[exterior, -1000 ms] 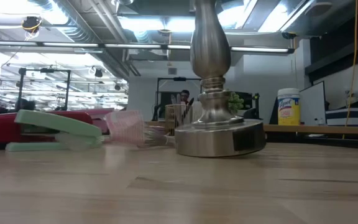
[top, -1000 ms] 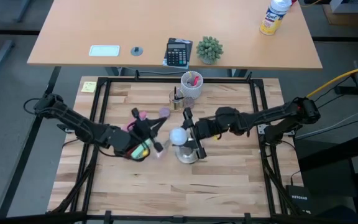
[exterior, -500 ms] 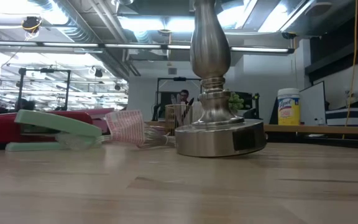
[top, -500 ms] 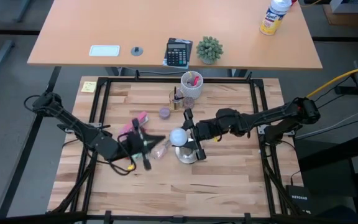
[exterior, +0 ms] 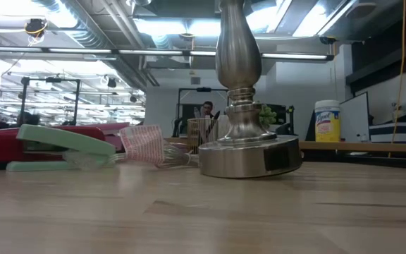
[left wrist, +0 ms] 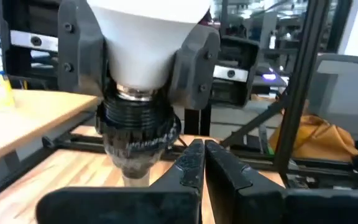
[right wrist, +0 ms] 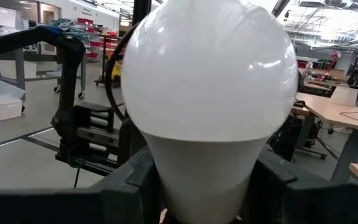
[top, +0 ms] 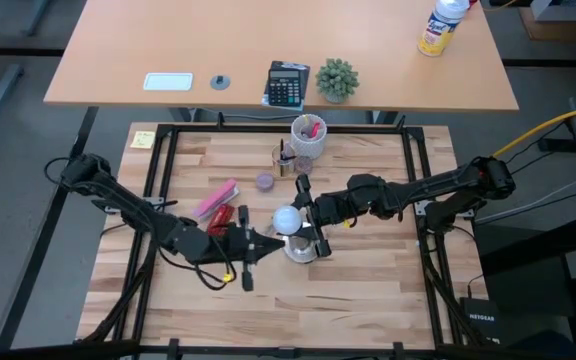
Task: Screw lightbulb
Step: Remove the lightbulb from the lamp
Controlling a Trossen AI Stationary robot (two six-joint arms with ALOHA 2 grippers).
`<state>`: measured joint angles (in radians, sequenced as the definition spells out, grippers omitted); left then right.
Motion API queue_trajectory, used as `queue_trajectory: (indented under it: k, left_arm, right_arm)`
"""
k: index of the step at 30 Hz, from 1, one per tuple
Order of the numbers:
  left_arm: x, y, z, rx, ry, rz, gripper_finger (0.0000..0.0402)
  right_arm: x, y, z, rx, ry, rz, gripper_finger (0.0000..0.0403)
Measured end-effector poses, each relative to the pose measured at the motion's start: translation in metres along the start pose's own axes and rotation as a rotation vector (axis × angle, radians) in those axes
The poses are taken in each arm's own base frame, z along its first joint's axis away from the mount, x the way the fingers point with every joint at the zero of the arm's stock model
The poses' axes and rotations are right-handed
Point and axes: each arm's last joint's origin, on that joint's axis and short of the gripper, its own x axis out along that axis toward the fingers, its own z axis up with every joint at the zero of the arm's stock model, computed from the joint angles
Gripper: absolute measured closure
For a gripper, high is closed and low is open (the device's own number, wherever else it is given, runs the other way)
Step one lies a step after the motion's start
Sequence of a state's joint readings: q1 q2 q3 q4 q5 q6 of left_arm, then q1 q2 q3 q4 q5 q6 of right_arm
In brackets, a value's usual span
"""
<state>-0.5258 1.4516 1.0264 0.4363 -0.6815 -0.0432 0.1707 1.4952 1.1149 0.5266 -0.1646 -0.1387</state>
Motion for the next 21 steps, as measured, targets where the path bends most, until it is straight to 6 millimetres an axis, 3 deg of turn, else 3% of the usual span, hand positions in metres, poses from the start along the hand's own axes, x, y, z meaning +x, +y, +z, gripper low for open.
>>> queue_trajectory:
  k: [21]
  left_arm:
    - [0.0035, 0.0092, -0.0020, 0.049, -0.010, 0.283, 0.0396]
  right_arm:
    - [0.0000, -0.0015, -0.0007, 0.001, 0.005, -0.019, 0.0237]
